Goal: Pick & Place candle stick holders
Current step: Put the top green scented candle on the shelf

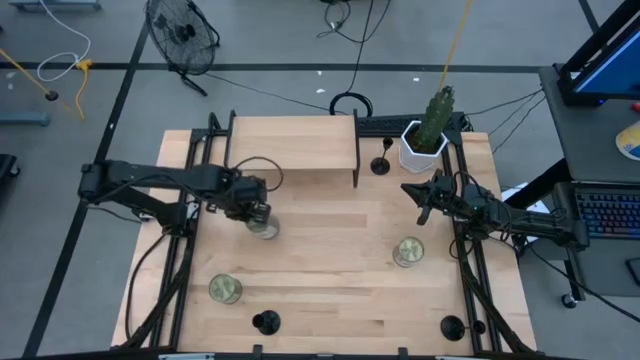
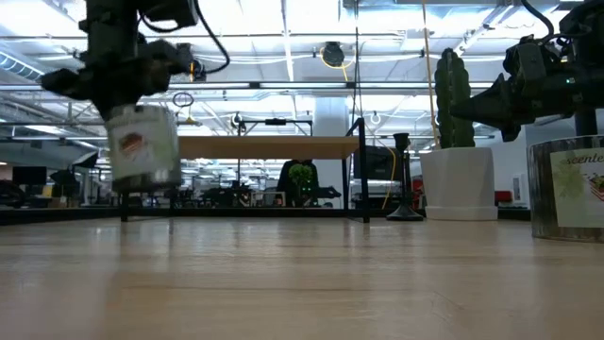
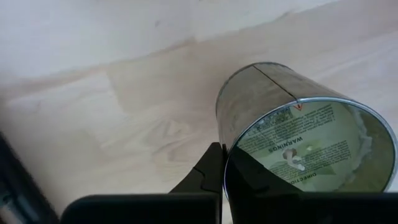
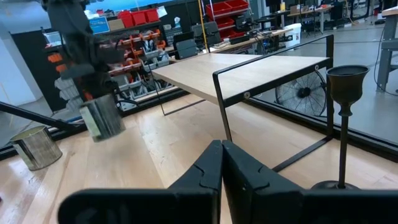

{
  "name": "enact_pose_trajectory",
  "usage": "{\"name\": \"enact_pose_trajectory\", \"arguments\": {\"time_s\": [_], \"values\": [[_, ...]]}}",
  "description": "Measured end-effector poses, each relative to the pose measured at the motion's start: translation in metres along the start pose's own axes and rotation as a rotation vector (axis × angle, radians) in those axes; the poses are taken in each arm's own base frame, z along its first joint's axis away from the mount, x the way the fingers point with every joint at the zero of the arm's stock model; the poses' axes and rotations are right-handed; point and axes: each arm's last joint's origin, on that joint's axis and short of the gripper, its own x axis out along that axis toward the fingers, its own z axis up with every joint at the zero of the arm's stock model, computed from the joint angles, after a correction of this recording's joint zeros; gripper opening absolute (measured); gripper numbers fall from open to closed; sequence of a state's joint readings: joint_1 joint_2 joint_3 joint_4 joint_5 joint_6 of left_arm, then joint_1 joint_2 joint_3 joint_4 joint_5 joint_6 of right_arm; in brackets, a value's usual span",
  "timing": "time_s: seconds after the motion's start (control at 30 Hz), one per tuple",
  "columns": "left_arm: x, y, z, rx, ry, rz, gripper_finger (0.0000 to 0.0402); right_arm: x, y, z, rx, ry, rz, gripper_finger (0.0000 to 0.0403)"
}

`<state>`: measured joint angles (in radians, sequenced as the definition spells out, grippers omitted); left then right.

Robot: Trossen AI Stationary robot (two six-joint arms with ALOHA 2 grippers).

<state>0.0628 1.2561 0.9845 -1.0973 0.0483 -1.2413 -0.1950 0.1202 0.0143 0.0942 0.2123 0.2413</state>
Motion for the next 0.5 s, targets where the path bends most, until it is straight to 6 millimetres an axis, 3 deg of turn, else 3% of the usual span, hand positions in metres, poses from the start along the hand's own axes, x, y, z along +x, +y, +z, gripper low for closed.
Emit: {"name": "enact_pose_trajectory", "arguments": {"time_s": [0.2, 0.5], "values": [[-0.031, -0.013, 0.008, 0.066, -0.055, -0.112, 0.0002, 0.000, 0.000, 0.000, 0.001, -0.004, 0.001, 0.0004], [-0.095, -0.029, 0.028, 0.110, -0.257, -0.265, 0.0001, 0.000, 0.000, 0.000, 0.001, -0.004, 0.001, 0.0004]]}}
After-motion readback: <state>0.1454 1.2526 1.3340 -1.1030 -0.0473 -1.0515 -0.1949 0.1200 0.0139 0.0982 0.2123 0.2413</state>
